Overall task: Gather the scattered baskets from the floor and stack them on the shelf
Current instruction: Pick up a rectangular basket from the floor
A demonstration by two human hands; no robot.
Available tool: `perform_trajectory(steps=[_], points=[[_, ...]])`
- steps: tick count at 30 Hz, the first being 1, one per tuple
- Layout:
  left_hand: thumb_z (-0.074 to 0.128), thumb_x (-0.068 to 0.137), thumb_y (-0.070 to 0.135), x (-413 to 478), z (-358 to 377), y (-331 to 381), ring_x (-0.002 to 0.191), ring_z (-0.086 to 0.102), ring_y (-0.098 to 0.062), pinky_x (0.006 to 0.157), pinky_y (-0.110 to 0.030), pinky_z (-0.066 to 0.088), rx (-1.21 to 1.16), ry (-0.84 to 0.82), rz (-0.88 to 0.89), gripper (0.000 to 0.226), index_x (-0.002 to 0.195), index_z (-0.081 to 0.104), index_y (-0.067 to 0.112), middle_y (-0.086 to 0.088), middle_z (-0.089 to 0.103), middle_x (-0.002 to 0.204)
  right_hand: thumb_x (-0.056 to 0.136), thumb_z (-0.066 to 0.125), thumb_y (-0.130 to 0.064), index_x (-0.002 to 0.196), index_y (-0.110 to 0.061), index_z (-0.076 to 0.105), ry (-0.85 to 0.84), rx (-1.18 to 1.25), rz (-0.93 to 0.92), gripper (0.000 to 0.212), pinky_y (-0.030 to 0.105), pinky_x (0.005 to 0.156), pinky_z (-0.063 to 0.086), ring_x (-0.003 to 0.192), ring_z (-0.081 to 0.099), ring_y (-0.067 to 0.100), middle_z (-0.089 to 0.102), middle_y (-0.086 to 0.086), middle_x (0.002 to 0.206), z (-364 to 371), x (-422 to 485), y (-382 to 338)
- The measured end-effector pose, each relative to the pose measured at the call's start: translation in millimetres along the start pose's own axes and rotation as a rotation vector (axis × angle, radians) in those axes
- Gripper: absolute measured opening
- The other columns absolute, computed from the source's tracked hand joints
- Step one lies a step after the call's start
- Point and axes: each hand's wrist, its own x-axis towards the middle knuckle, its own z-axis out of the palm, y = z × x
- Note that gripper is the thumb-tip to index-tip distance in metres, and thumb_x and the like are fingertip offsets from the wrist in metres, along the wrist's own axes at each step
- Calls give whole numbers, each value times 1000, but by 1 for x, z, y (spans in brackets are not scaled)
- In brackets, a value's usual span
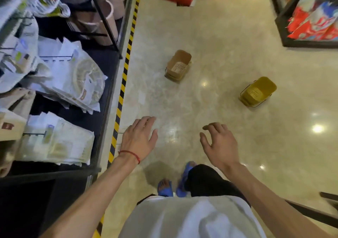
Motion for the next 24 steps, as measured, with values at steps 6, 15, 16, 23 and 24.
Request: perform_trajectory(steps=[6,15,16,23,24], points=[[48,97,35,133,10,9,114,54,-17,84,-36,52,8,-35,-30,43,138,51,22,6,55,135,98,59,-35,112,-16,71,4,24,-34,27,38,83,52,102,60,24,66,-1,113,14,133,31],[52,95,31,322,-2,46,108,58,-22,80,-38,54,35,15,-86,42,134,54,17,1,59,130,99,52,-38,112,-16,71,-60,-34,-141,32,39,84,49,104,60,27,67,1,112,-8,343,92],[51,95,31,339,-3,49,108,57,-22,80,-38,54,25,13,-96,42,135,54,18,1,59,130,99,54,-37,113,-16,71,-74,-36,-146,30,40,85,49,105,59,26,67,1,113,-10,364,97],[46,95,35,486,9,38,110,58,-23,84,-38,53,45,-24,-136,46,136,55,16,-1,59,131,99,55,-38,114,-17,70,-70,-68,-169,30,40,85,49,105,59,26,67,2,115,-6,528,120],[47,95,35,511,13,34,111,58,-23,84,-38,53,47,-15,-134,46,136,54,16,-1,59,132,99,54,-38,114,-17,70,-64,-70,-173,30,40,84,50,104,59,27,67,2,114,-2,554,122]])
